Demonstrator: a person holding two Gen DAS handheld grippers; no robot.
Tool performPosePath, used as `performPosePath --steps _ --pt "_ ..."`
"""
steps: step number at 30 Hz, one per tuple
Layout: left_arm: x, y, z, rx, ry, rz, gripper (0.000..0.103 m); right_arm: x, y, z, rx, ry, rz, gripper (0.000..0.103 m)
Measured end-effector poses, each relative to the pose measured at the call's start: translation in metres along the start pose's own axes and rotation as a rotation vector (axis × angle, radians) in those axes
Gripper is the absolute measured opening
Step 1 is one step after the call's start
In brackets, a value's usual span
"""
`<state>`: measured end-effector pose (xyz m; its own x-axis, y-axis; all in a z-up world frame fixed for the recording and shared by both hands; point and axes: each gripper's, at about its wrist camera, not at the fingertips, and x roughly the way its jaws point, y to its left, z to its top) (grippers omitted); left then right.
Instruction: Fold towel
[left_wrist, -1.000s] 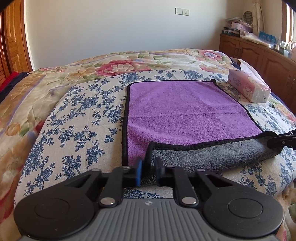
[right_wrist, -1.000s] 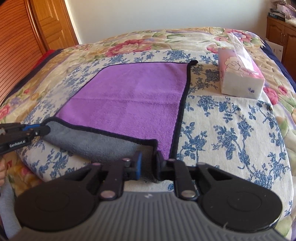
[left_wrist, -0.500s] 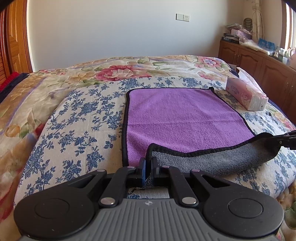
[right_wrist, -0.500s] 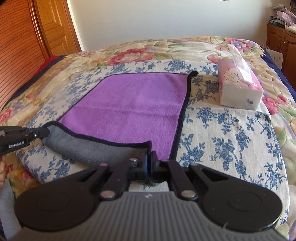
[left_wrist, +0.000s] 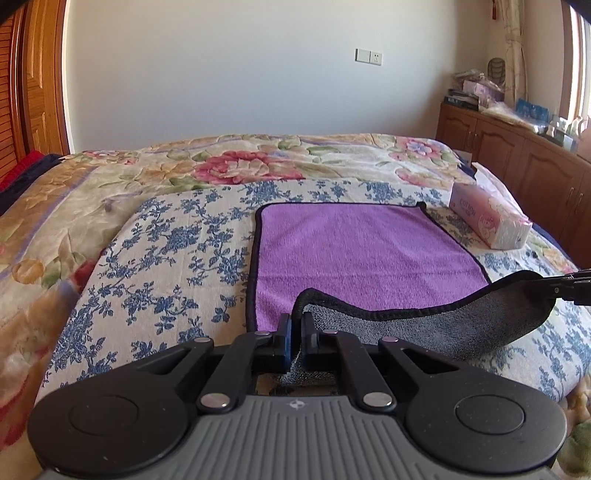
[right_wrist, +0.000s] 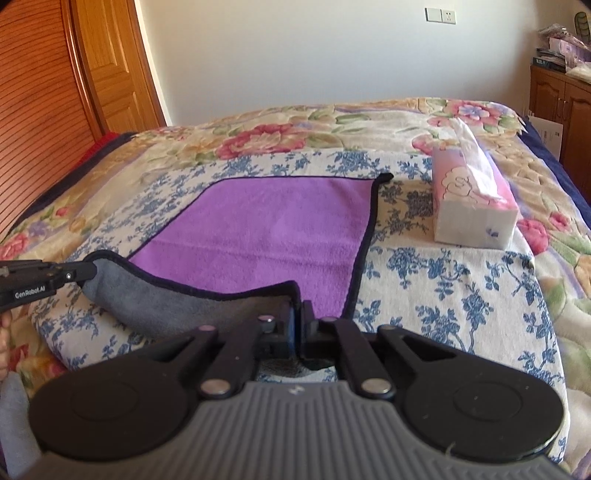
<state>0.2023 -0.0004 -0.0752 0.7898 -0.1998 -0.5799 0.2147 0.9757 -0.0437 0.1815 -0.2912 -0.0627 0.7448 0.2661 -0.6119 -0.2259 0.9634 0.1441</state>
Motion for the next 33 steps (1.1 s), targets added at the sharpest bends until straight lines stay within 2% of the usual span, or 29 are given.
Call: performPosePath --steps 20,33 --pt "0.009 -0.006 0.018 0.003 -0.058 -0.015 0.005 0.012 0.001 0.018 -0.051 -0.069 0.011 0.004" --pt "0.026 -0.007 0.031 0.015 -0.07 0.004 0.005 0.018 0.001 0.032 -0.084 -0.098 0.006 0.004"
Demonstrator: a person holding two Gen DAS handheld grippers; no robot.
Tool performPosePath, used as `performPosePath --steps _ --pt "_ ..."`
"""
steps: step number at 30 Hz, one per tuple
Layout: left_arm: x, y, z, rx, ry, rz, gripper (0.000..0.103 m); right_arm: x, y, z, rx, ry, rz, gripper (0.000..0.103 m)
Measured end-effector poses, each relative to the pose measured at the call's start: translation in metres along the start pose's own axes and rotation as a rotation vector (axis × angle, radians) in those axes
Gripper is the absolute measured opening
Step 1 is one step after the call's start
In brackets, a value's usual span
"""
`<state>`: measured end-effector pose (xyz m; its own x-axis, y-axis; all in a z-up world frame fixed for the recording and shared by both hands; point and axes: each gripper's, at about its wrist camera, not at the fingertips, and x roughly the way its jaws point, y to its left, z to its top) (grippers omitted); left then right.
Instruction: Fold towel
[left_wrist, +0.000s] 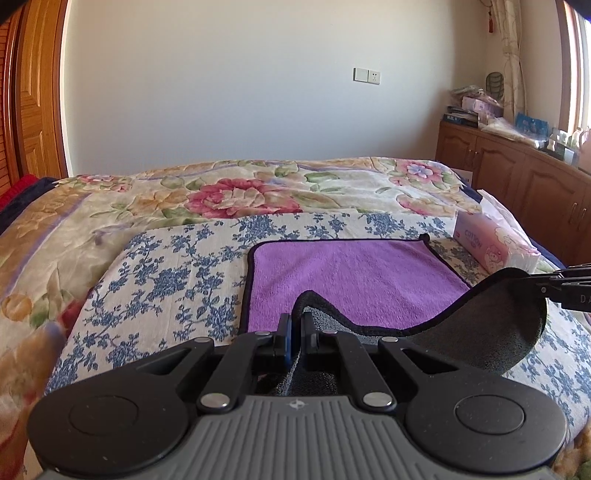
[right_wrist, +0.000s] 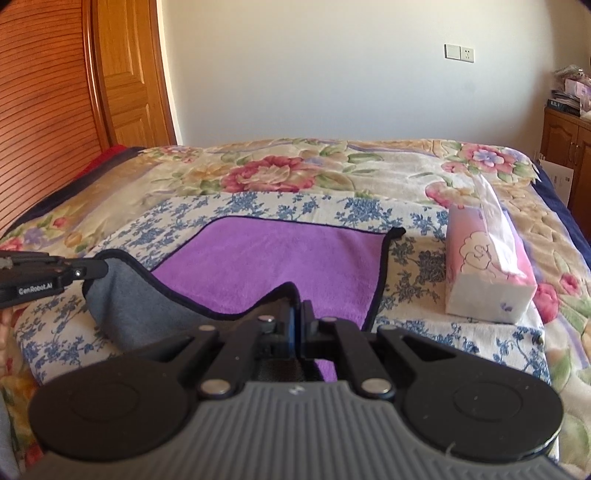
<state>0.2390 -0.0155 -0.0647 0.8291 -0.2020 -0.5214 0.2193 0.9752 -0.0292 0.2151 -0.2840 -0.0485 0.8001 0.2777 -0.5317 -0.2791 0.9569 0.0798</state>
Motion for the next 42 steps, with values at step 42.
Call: performPosePath --steps 42 --pt "0.062 0.006 0.046 0.046 -0.054 0.054 0.005 0.053 -0.026 0.031 -0.133 -0.048 -0.066 0.004"
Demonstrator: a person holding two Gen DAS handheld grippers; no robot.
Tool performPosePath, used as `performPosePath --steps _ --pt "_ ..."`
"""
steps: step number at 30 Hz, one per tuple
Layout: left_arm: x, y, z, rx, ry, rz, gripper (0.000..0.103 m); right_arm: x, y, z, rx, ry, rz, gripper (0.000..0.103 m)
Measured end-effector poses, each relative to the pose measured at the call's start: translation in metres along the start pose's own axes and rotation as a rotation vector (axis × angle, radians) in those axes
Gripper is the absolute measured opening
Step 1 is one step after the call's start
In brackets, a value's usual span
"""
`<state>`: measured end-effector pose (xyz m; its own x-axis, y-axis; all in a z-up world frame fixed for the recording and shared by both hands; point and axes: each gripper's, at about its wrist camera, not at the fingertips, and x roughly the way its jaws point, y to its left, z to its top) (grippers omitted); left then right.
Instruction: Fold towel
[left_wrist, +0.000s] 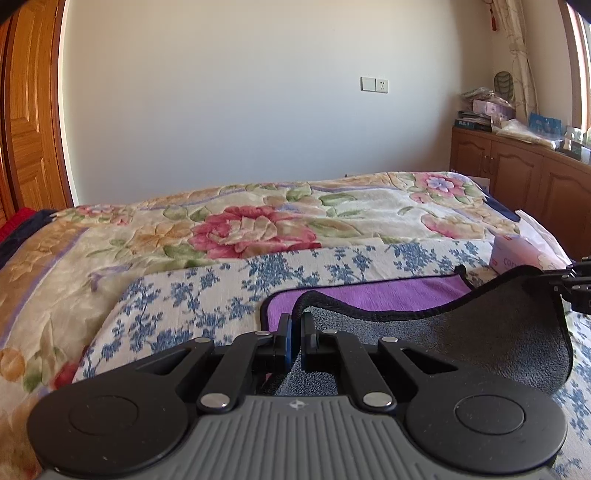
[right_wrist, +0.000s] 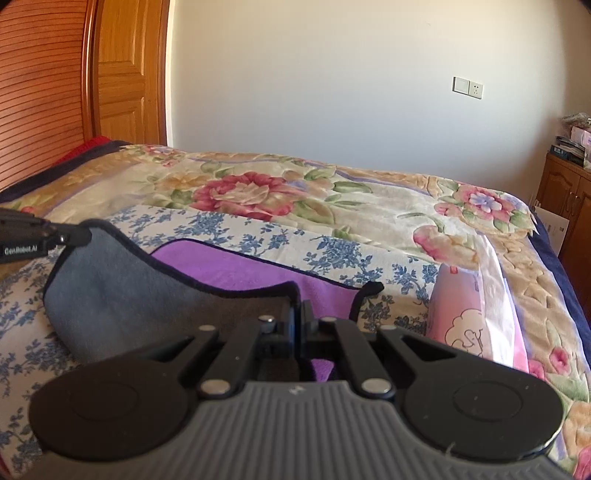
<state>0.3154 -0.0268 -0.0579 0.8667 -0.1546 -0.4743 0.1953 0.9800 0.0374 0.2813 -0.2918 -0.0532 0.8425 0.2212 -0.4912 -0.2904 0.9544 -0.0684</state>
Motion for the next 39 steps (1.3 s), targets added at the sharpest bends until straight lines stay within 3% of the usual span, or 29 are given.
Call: performPosePath --steps 11,39 --pt "0.02 -0.007 0.01 0.009 -0.02 -0.012 0.005 0.017 -0.009 0.008 -0.012 -0.028 -0.009 0.003" --pt "0.068 -0.003 0.033 0.064 -0.028 0.04 0.005 0.061 -0.028 0.023 -0.027 -0.059 -0.065 0.004"
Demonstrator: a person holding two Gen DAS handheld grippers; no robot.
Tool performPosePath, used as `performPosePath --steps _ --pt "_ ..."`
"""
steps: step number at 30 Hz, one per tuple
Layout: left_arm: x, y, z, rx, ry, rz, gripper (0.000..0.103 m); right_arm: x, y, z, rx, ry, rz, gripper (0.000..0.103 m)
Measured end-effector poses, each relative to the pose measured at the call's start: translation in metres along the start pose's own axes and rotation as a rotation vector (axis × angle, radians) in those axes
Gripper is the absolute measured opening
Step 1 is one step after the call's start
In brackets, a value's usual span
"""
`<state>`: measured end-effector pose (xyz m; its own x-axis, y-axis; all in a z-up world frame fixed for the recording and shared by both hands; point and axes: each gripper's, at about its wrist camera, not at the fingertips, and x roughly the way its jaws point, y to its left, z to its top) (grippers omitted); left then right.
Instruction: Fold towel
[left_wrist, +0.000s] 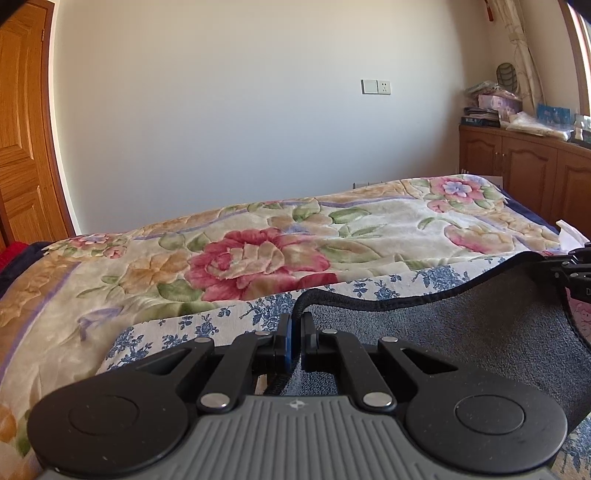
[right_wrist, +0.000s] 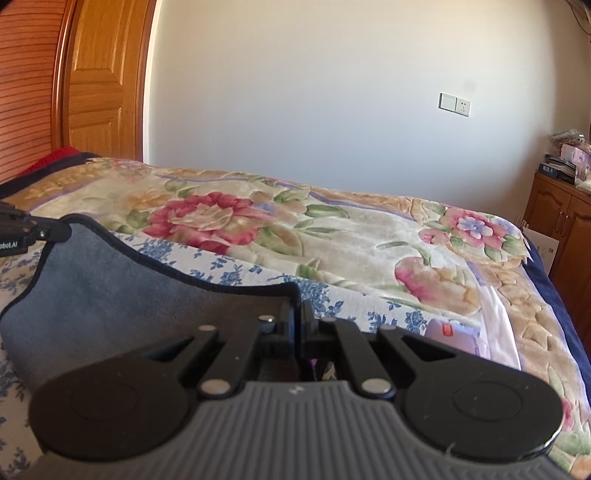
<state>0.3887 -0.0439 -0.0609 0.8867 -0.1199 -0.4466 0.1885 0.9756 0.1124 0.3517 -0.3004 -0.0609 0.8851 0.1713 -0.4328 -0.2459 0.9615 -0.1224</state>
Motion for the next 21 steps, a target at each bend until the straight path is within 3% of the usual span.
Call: performPosePath --steps 21 --pt "0.045 -0.007 -0.007 0.014 0.093 0.01 0.005 0.043 -0.004 -0.016 -0.004 0.129 -0.019 0.004"
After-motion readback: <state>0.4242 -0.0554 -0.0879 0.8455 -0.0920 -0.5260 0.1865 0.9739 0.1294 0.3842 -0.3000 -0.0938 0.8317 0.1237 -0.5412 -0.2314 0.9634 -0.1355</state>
